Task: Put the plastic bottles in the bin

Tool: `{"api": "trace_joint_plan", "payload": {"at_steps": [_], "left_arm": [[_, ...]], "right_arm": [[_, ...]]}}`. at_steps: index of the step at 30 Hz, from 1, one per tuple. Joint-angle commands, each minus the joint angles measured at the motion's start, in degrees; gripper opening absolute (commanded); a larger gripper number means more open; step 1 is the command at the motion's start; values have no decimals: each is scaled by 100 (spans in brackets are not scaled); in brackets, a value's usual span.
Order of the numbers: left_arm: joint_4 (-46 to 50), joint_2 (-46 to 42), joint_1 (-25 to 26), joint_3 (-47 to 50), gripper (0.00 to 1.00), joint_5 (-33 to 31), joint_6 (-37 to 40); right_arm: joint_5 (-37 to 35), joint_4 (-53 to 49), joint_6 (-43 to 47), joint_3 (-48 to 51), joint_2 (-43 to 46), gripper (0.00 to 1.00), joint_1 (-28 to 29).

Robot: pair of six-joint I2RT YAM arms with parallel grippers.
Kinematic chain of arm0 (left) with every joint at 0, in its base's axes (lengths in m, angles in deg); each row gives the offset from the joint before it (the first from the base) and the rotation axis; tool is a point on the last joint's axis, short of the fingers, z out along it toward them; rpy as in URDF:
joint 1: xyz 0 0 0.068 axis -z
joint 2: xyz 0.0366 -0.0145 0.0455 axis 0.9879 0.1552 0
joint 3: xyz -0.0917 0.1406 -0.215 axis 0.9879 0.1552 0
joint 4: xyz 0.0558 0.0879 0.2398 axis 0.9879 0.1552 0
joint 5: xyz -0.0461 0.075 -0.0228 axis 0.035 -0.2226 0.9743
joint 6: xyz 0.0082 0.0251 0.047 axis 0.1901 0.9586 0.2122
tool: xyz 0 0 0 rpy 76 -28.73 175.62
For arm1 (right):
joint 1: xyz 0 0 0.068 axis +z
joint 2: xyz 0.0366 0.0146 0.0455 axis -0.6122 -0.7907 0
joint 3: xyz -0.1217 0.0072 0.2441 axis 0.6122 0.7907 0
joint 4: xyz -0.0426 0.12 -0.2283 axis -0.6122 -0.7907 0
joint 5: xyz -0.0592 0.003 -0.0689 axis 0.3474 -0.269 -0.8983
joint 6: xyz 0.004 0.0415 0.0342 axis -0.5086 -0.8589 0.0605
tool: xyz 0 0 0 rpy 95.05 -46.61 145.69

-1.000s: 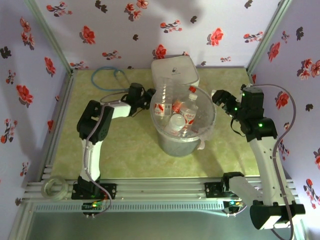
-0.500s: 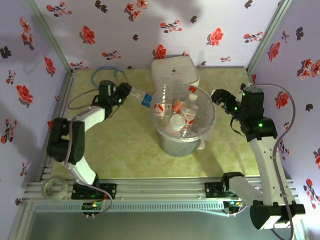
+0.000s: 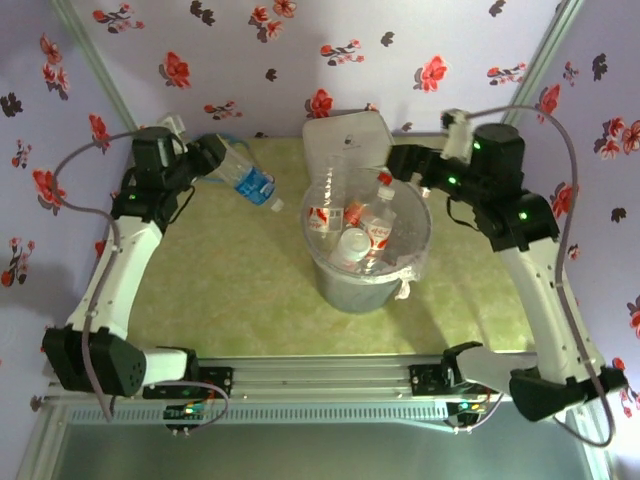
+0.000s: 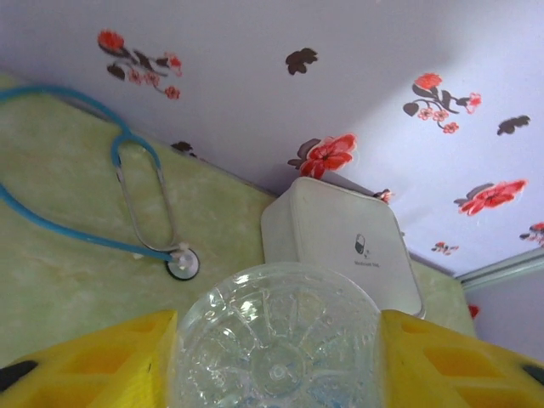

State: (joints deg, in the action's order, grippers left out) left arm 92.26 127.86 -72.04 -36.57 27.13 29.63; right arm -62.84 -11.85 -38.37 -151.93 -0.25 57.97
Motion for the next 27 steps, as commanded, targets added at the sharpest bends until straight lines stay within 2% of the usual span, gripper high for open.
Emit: {"api": "trace_joint_plan", "payload": {"at_steps": [1, 6, 10, 17, 21, 27], "left_arm": [[1253, -255, -36, -417, 55, 34, 836], [1349, -405, -34, -668, 54, 952, 797], [1325, -401, -34, -803, 53, 1459, 785], [1317, -451, -34, -910, 52, 1686, 911], [1288, -455, -34, -956, 51, 1690, 906], [1113, -541, -39, -861, 50, 1689, 837]], "right_arm": [[-247, -447, 961, -841, -552, 87, 746], [-819, -749, 1600, -2075, -1698, 89, 2044], [-774, -964, 1853, -2913, -2647, 90, 2628], [-738, -1395, 1974, -3894, -3931, 94, 3063], [-612, -1348, 1937, -4059, -4304, 98, 3198], [-292, -1206, 1770, -4080, -4612, 98, 3203]]}}
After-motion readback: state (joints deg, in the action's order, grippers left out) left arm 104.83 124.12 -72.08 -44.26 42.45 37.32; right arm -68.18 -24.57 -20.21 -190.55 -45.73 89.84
